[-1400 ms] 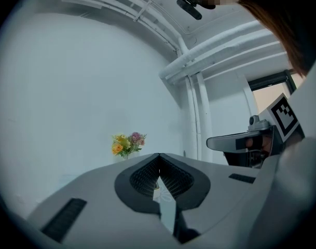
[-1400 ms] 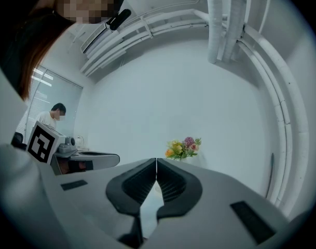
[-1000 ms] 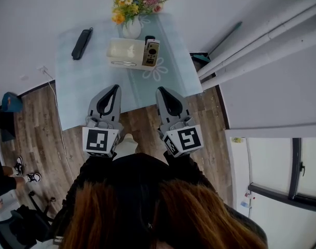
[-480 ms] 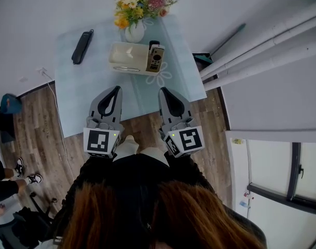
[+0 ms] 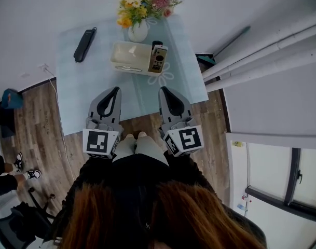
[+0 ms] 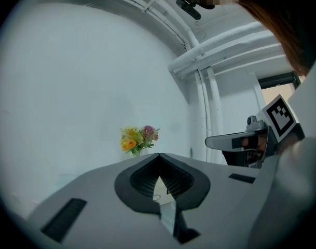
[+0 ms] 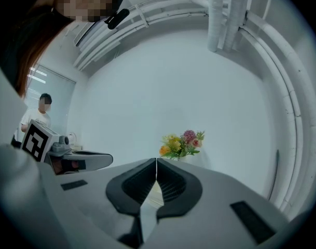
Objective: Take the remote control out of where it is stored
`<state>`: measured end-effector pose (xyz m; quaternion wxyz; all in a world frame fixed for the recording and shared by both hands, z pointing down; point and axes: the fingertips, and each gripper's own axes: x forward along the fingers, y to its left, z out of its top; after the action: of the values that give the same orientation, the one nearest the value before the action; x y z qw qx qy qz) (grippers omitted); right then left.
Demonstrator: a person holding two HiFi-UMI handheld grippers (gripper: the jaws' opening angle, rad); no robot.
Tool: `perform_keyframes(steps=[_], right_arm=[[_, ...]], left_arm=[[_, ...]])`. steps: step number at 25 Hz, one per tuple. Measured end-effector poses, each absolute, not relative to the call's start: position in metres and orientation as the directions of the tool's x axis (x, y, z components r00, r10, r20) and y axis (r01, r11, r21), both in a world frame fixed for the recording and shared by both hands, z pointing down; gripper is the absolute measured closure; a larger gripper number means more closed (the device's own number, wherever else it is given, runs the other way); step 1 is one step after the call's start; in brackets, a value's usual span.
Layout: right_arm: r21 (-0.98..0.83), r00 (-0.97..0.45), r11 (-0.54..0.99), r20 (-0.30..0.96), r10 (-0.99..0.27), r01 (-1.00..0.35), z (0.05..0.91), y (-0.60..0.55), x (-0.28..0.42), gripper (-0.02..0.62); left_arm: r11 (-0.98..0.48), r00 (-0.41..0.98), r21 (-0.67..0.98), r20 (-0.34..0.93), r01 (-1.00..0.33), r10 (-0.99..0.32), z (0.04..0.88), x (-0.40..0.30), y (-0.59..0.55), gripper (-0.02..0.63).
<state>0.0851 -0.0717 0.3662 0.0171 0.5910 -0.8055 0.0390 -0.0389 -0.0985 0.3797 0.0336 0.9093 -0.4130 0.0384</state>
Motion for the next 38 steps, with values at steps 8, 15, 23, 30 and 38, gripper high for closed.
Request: perform_keyframes(steps=[8, 15, 23, 30, 38], right_arm=[[-0.034, -0.303, 0.301, 0.091, -0.949, -0.953, 0.361, -0.082, 0.095, 0.58], [-0.034, -0.26, 0.258, 0.119, -0.958, -0.966, 0.367, -0.104, 0.106, 0.58], [-0.021, -0.218, 0.218, 0.158, -0.963, -0.976, 0.387, -0.138, 0.117, 0.58], [-0.023, -0.142, 0.141, 0.219, -0.965, -0.99, 0.418, -0.172, 0.134, 0.58], [-0.049, -0.089, 0.079, 0.285, -0.954, -0.996, 0.457, -0.202, 0.143, 0.578]], left_arm=[[-0.639, 0.639, 0.041, 0.097, -0.768, -0.763, 0.376, -0.033, -0.103, 0.601], [-0.635, 0.635, 0.032, 0.09, -0.772, -0.767, 0.374, -0.031, -0.107, 0.601], [-0.636, 0.636, 0.023, 0.087, -0.771, -0.767, 0.371, -0.029, -0.11, 0.601], [-0.633, 0.632, 0.015, 0.078, -0.774, -0.771, 0.365, -0.03, -0.111, 0.601], [-0.622, 0.621, 0.018, 0.088, -0.783, -0.779, 0.367, -0.031, -0.111, 0.601]])
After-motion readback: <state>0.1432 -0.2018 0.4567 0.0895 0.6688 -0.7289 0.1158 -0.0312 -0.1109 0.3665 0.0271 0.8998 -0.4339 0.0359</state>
